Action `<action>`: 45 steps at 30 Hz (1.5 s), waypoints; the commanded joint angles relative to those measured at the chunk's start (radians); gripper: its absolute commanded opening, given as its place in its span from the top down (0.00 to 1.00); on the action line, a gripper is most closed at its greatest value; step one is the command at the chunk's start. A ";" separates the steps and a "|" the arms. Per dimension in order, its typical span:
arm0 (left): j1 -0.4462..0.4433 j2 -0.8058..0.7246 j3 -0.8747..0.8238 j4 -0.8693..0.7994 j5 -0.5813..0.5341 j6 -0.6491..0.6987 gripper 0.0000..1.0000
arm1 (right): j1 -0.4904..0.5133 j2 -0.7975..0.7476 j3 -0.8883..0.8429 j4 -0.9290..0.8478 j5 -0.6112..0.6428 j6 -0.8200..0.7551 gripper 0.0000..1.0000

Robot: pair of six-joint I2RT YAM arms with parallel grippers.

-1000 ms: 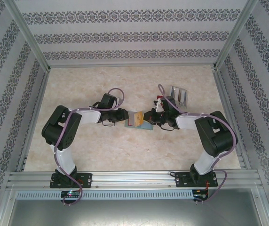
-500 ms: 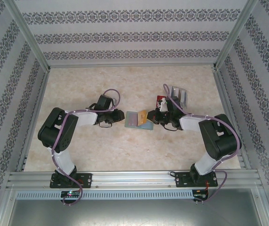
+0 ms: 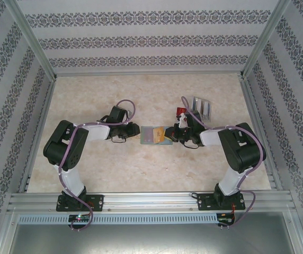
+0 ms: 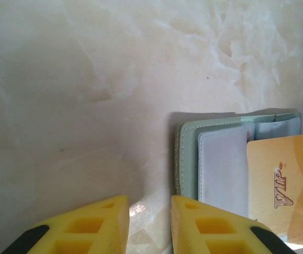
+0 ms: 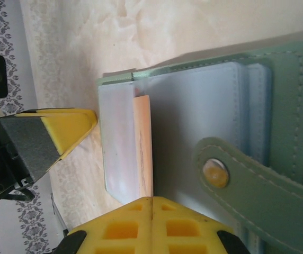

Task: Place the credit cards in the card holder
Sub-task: Insert the credit card into the card slot.

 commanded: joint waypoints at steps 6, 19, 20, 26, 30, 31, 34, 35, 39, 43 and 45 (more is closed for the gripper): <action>-0.016 0.084 0.026 -0.039 0.016 0.012 0.76 | -0.032 -0.018 -0.018 0.006 -0.027 -0.026 1.00; -0.018 0.094 0.028 -0.027 0.030 0.009 0.79 | -0.012 0.037 -0.013 0.059 -0.053 -0.012 1.00; -0.019 0.094 0.028 -0.028 0.031 0.009 0.79 | -0.011 0.038 -0.011 0.060 -0.054 -0.013 1.00; -0.026 0.106 0.036 -0.031 0.039 0.009 0.85 | -0.010 0.029 -0.018 0.092 -0.059 -0.005 1.00; -0.030 0.102 0.035 -0.041 0.014 0.009 0.89 | -0.010 0.020 -0.035 0.153 -0.075 0.013 1.00; -0.029 0.099 0.033 -0.043 0.008 0.009 0.90 | -0.009 0.016 -0.038 0.165 -0.080 0.015 1.00; -0.029 0.096 0.037 -0.053 0.004 0.015 0.92 | -0.007 0.011 -0.040 0.177 -0.082 0.020 1.00; -0.030 0.097 0.037 -0.051 0.005 0.015 0.92 | -0.006 0.016 -0.037 0.175 -0.083 0.020 1.00; -0.029 0.103 0.039 -0.050 0.011 0.012 0.92 | 0.000 0.051 -0.031 0.210 -0.093 0.036 1.00; -0.030 0.102 0.039 -0.051 0.010 0.012 0.92 | 0.008 0.083 -0.028 0.236 -0.099 0.051 1.00; -0.030 0.104 0.039 -0.052 0.011 0.011 0.92 | 0.010 0.097 -0.027 0.234 -0.097 0.051 1.00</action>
